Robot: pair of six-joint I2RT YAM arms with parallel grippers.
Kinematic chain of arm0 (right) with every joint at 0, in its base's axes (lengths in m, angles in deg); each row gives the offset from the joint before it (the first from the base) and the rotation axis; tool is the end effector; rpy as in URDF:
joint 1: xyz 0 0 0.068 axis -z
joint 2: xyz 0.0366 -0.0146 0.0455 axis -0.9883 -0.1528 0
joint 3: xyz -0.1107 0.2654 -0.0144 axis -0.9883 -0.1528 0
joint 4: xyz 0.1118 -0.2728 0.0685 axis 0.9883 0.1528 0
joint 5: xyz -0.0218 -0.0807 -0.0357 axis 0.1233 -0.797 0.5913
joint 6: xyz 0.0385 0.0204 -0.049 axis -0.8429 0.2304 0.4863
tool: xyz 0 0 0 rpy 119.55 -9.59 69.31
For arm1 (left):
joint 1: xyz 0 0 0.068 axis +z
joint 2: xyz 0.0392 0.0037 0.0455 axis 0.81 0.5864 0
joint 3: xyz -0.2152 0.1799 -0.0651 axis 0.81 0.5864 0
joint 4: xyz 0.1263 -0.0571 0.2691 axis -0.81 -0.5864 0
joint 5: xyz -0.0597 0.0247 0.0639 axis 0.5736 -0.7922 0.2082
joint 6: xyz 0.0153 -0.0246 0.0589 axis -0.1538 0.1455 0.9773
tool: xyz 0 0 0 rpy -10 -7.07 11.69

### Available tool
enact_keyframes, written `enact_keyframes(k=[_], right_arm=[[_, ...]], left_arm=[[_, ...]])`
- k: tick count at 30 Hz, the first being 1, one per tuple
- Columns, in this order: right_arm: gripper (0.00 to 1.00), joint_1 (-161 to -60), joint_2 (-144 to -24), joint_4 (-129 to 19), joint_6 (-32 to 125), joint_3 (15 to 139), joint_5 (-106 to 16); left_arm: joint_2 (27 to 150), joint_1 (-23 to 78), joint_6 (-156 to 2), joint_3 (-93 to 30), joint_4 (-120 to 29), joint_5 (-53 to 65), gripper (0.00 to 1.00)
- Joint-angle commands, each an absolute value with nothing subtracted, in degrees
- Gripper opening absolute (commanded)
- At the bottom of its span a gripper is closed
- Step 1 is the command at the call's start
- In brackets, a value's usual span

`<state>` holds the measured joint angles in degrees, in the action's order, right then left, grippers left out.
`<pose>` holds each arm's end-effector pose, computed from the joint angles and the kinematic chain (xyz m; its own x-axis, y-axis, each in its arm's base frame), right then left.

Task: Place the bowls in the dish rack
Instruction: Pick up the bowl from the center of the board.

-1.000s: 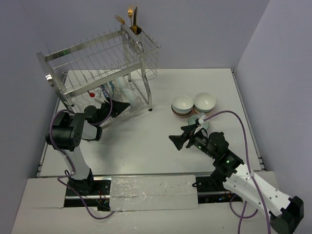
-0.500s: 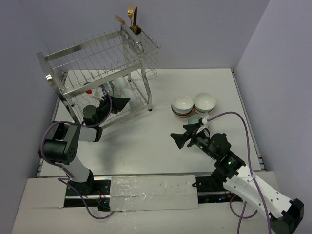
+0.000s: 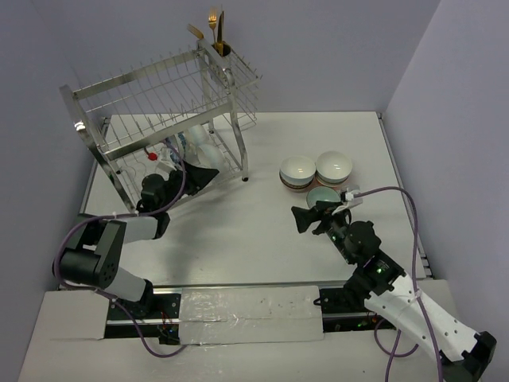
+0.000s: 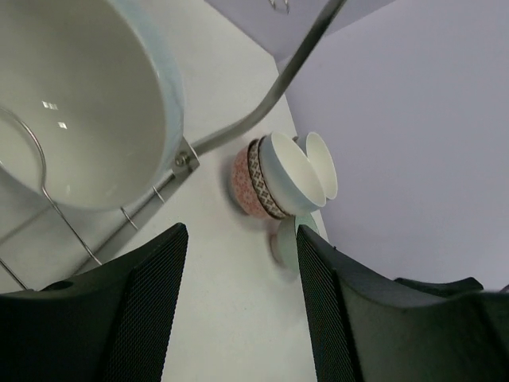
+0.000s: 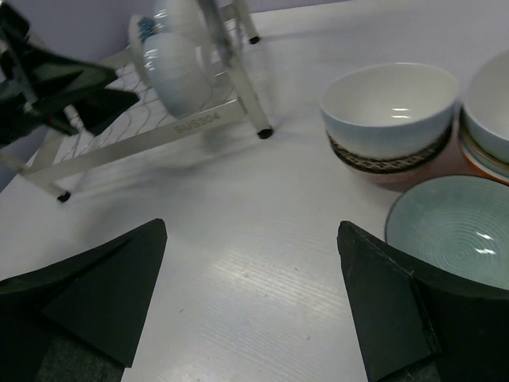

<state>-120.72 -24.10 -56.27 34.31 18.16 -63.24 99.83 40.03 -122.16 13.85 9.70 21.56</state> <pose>0.1416 0.1049 0.2454 -0.2043 0.2522 -0.9459 -0.4454 0.8365 0.3193 0.3068 -0.0983 0.1701 -0.5340 -0.6593 -0.5293 0.3043 0.4343 -0.8478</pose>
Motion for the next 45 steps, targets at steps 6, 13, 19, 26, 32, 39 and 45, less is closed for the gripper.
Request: enact_keyframes(k=[6, 13, 19, 26, 32, 39, 45], right_arm=[[0.99, -121.02, -22.11, -41.33, 22.83, 22.26, -89.28], [1.0, -119.18, -28.87, -31.12, 15.44, 29.45, -97.74], [1.0, -111.72, -41.51, -28.3, 14.47, 34.38, -90.72], [1.0, -101.87, -52.42, -30.48, 14.47, 35.45, -80.7], [0.9, -94.84, -58.23, -36.1, 14.55, 32.9, -73.41], [0.75, -87.37, -63.95, -40.77, 14.73, 32.28, -66.02], [0.57, -85.52, -67.38, -42.36, 13.68, 32.46, -64.69]], left_arm=[[91.96, 32.23, -120.05, 13.28, -4.86, 16.65, 0.64], [86.24, 29.4, -118.89, 14.15, -14.27, 12.43, 0.66], [82.2, 25.98, -114.6, 13.1, -23.41, 8.48, 0.7], [77.46, 20.97, -105.03, 8.88, -37.12, 0.75, 0.82], [72.45, 19.38, -96.5, 5.98, -45.29, -4.16, 0.86], [65.32, 19.29, -93.94, -1.21, -58.56, -9.72, 0.95], [62.33, 19.29, -88.4, -5.88, -67.53, -14.45, 0.99]])
